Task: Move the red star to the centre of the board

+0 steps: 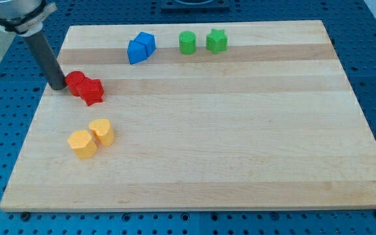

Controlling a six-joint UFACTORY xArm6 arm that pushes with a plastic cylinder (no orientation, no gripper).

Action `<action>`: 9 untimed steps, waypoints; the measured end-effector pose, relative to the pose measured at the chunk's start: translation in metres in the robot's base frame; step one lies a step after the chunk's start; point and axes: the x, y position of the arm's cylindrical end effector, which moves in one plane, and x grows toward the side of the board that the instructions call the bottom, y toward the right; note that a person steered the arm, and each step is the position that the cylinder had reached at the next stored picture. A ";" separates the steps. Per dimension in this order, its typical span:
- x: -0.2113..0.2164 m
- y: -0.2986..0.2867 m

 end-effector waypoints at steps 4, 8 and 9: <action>0.005 0.050; 0.041 0.078; 0.041 0.105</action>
